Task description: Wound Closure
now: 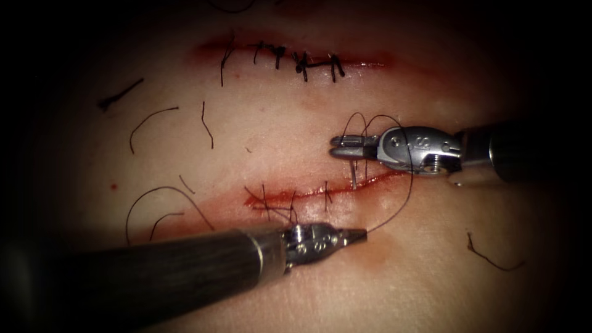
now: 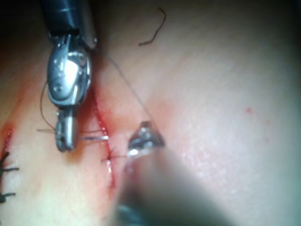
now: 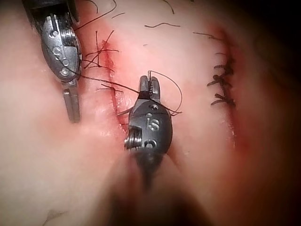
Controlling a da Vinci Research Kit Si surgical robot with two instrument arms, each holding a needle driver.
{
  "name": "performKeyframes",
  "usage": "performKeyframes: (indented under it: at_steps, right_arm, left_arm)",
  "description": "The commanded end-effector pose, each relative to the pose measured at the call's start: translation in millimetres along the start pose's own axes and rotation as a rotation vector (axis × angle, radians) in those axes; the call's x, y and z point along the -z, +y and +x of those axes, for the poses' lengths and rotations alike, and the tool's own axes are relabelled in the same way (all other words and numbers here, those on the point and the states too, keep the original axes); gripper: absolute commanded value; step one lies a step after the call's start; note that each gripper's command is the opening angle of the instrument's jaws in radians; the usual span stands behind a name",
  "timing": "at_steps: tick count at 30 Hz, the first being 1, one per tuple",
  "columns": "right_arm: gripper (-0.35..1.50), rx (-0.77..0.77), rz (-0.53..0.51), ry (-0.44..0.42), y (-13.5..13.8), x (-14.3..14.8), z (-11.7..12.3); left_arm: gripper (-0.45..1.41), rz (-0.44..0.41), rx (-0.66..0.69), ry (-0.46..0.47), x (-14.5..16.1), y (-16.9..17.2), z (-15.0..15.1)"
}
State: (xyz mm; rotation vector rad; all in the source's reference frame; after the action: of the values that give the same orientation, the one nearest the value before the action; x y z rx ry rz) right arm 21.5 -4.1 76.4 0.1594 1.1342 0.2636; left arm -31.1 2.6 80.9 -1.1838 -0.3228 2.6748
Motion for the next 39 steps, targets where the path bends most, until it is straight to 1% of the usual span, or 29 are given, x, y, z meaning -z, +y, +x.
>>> performKeyframes:
  at_steps: [1,8,11,17,21,27,35,39]
  right_arm:
    - [-0.35,-0.001,0.003,0.001,-0.3,-0.8,-0.5]
    - [-0.35,-0.009,0.002,0.0,-0.1,-0.7,-0.4]
    - [-0.35,-0.024,0.0,0.002,0.0,-0.7,-0.2]
    - [-0.35,-0.053,-0.001,0.001,0.0,-0.7,-0.2]
    - [-0.35,-0.106,0.003,-0.008,-0.1,-0.7,-0.2]
    - [-0.35,-0.149,0.033,-0.005,0.2,-0.7,0.1]
    - [-0.35,-0.15,0.05,0.0,0.6,-0.8,0.1]
    - [-0.35,-0.104,0.066,0.01,1.0,-0.9,0.1]
  left_arm:
    - [-0.45,-0.002,0.001,-0.002,-1.1,0.3,-0.2]
    - [-0.45,-0.005,-0.015,-0.007,-2.0,0.0,-1.4]
    - [-0.45,-0.006,-0.011,-0.014,-2.6,-0.2,-2.3]
    - [-0.45,-0.009,-0.013,-0.016,-2.7,-0.3,-2.5]
    - [-0.45,-0.01,-0.014,-0.015,-2.8,-0.4,-2.7]
    - [-0.45,-0.011,-0.013,-0.018,-3.0,-0.6,-3.2]
    - [-0.45,-0.011,-0.012,-0.021,-3.1,-0.6,-3.2]
    - [-0.45,-0.011,-0.012,-0.021,-3.1,-0.6,-3.2]
